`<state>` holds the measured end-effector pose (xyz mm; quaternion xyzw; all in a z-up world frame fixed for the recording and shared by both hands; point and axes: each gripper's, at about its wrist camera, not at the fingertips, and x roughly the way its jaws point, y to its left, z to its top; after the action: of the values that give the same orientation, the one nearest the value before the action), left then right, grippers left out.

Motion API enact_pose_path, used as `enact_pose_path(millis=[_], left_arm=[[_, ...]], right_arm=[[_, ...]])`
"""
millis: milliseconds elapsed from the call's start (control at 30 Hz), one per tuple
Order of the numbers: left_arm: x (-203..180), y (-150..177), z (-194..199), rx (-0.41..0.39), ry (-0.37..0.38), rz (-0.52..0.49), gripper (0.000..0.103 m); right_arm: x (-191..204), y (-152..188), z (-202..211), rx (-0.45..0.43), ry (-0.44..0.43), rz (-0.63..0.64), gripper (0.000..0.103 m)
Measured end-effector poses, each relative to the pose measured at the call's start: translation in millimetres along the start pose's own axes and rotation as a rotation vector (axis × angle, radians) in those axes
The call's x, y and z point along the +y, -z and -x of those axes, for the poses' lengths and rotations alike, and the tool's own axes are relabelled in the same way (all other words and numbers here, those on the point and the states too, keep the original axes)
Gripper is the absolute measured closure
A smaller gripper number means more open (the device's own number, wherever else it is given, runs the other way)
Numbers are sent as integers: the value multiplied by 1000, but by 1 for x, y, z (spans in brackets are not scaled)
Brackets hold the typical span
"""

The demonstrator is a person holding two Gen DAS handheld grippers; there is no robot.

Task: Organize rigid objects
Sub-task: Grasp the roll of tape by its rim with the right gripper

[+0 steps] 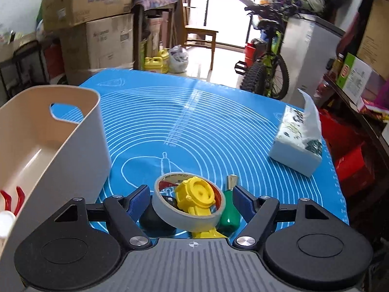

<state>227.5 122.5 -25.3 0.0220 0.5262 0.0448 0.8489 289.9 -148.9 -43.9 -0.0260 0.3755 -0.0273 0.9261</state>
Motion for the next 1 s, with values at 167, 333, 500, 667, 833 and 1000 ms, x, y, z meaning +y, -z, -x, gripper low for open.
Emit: enact_pose_path(millis=[167, 333, 500, 667, 833, 1000], left_arm=[[0, 0, 0, 0, 0, 0, 88], [-1, 0, 0, 0, -2, -3, 88], [-1, 0, 0, -1, -5, -6, 88], [-2, 1, 0, 0, -7, -7, 88], [-3, 1, 1, 0, -9, -8, 88], [-3, 0, 1, 1, -9, -7, 88]], right_arm=[[10, -2, -5, -5, -66, 60, 33], [21, 0, -19, 33, -97, 101, 54], [28, 7, -31, 70, -98, 147, 59], [27, 7, -29, 79, -122, 150, 82], [25, 6, -22, 87, -143, 136, 85], [19, 3, -6, 57, -133, 89, 85]])
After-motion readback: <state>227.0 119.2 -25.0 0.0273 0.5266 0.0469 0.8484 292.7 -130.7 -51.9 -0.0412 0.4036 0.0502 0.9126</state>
